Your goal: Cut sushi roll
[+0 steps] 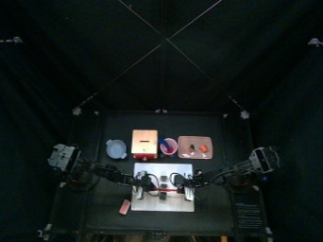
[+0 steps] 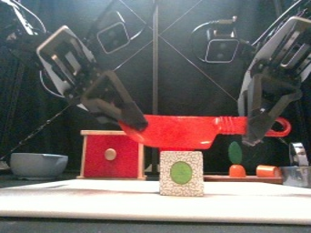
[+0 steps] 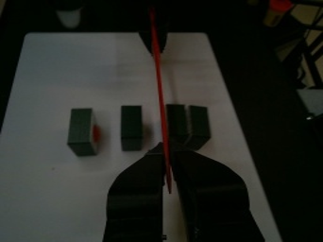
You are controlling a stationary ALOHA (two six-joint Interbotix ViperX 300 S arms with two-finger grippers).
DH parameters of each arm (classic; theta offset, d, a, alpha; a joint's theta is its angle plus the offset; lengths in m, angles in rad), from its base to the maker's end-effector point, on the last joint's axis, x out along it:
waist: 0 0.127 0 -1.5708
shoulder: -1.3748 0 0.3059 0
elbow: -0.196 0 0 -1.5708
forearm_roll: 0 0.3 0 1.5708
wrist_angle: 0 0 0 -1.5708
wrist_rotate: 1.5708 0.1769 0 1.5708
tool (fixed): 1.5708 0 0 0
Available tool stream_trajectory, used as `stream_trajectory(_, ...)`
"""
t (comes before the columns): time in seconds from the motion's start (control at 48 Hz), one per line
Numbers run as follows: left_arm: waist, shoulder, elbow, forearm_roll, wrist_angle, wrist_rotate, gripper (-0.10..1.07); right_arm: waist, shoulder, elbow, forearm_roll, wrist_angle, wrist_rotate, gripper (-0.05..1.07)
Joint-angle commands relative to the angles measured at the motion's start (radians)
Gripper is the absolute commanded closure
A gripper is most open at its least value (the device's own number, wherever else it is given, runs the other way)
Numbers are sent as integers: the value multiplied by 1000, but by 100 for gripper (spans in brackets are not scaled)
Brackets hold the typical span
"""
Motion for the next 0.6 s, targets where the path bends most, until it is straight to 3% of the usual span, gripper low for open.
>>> stream_trajectory(0.0, -6, -32, -17, 5, -6, 2, 51, 11, -28, -41, 12, -11, -3, 74)
stream_trajectory(0.583, -31, 58, -29, -35, -8, -6, 51, 32, 58, -52, 35, -15, -2, 74)
